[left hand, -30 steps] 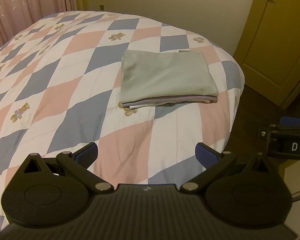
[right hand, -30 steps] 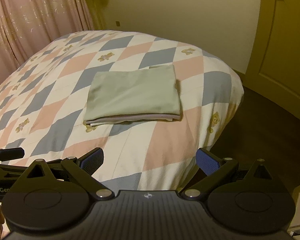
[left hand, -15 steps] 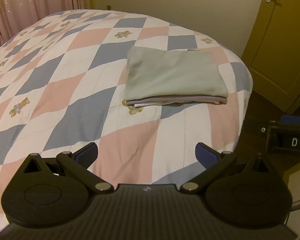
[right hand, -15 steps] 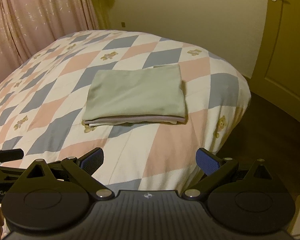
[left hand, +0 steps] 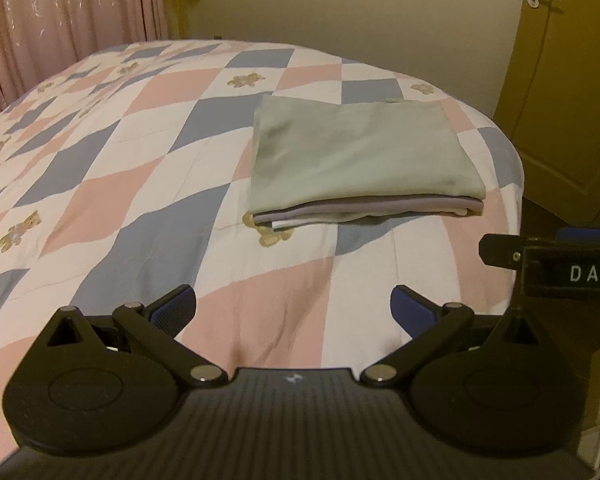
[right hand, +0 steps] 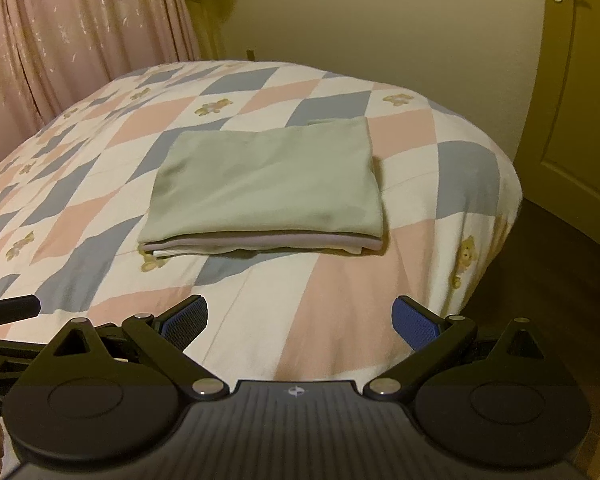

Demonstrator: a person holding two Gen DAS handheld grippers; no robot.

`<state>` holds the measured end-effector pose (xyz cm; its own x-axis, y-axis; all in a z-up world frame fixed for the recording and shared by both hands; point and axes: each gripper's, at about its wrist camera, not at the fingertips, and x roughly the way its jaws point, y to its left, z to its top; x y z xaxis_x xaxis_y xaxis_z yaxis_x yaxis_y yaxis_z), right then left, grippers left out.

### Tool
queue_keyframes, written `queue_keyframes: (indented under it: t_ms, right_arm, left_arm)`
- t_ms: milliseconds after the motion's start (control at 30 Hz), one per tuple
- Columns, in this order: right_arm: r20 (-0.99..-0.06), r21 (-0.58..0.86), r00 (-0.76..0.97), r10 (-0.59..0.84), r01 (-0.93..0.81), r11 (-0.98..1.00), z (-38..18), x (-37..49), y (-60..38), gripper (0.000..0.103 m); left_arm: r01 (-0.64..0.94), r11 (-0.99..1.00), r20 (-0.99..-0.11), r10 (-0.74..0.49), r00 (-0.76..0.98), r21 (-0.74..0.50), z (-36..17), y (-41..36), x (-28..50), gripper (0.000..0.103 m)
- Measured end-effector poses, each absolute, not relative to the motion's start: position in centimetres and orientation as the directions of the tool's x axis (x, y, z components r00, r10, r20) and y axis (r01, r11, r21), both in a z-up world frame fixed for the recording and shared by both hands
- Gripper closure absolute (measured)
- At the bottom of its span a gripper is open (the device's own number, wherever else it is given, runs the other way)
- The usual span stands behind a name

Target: Fold clothes

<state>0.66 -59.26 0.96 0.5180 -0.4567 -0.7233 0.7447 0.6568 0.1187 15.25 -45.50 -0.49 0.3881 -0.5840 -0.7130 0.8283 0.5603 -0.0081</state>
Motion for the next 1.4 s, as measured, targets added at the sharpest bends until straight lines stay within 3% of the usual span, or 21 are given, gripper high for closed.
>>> queue_keyframes:
  t_ms: [767,1400]
  right_arm:
    - [-0.682,0.101,0.533,-0.502,0.747,0.657,-5.2,2.6,-62.1,0.002]
    - [-0.687,0.1,0.53,-0.497,0.747,0.657,-5.2,2.7,-62.2,0.002]
  left_arm:
    - [0.829,0.557,-0.698,-0.575,0.426,0.047,-6.1,-49.1,17.2,0.001]
    - [0.822,0.569,-0.683,-0.586,0.437,0.038,-5.7,-49.0,17.7,0.001]
